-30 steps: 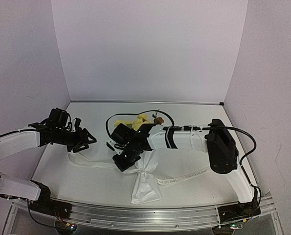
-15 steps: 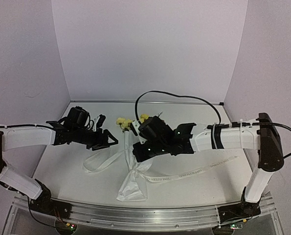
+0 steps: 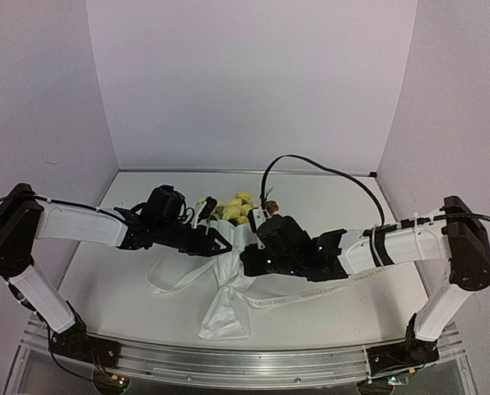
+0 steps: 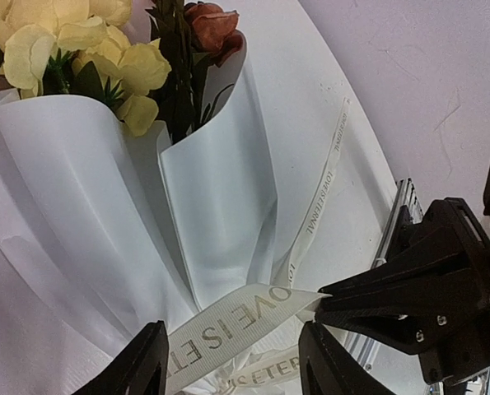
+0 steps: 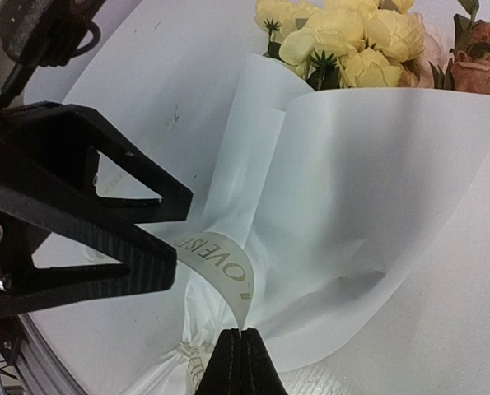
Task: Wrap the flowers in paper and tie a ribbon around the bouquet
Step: Cross the half-tied ribbon over the folded bouquet.
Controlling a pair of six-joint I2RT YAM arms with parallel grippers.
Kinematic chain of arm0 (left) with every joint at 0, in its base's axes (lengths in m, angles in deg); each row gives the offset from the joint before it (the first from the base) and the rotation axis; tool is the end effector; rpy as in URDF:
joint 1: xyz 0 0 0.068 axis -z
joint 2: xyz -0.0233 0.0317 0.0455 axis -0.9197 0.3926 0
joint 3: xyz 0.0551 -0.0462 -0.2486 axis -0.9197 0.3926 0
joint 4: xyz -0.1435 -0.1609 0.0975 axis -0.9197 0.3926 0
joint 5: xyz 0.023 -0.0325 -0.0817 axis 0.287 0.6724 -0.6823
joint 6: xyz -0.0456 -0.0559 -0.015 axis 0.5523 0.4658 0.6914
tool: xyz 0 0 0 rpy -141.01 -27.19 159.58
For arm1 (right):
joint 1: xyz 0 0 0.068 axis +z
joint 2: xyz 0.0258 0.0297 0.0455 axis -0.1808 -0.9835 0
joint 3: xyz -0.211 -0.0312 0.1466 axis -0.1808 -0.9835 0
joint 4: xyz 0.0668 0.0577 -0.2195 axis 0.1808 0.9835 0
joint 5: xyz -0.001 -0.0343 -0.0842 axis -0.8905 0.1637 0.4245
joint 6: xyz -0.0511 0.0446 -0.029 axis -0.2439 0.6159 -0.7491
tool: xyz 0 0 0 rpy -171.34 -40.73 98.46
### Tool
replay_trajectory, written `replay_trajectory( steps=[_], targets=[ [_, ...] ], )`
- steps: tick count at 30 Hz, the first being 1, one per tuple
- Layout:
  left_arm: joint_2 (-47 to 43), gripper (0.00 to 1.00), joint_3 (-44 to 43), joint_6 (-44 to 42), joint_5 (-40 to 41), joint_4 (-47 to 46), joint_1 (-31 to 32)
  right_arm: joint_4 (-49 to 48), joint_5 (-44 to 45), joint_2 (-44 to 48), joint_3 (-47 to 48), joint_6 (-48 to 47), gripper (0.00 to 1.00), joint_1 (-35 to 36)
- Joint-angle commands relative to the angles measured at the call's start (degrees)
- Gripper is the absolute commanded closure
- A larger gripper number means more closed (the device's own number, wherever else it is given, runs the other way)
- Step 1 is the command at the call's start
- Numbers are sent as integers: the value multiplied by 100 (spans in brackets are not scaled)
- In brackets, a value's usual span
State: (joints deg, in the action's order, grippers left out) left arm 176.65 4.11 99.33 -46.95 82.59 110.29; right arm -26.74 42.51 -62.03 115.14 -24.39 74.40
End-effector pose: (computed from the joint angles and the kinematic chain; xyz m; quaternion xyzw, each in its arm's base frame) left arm 0.2218 -0.2497 0.1866 0.2142 0.8462 -0.4333 0.2244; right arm 0.1720 0.3319 0.1950 -0.1842 0.8670 0.3087 0.3451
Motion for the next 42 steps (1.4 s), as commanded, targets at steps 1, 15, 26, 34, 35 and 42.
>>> replay_trajectory(
  steps=[1, 15, 26, 34, 35, 42],
  targets=[
    [-57, 43, 5, -295, 271, -259, 52, -487, 141, 210, 28, 132, 100, -16],
    [18, 60, 54, -574, 647, 146, 179, -488, -2, 76, 210, 116, 100, -14],
    [-121, 90, 13, -588, 812, 234, 252, -462, -87, -33, 324, 96, 100, -16],
    [-408, 100, 56, -640, 882, 194, 308, -375, -142, -78, 356, 80, 97, -14],
    [-457, 100, 74, -648, 862, 164, 315, -361, -155, -77, 364, 64, 94, -17],
    [-587, 100, 141, -661, 650, 10, 317, -108, -280, 1, 435, 88, 66, -68]
  ],
)
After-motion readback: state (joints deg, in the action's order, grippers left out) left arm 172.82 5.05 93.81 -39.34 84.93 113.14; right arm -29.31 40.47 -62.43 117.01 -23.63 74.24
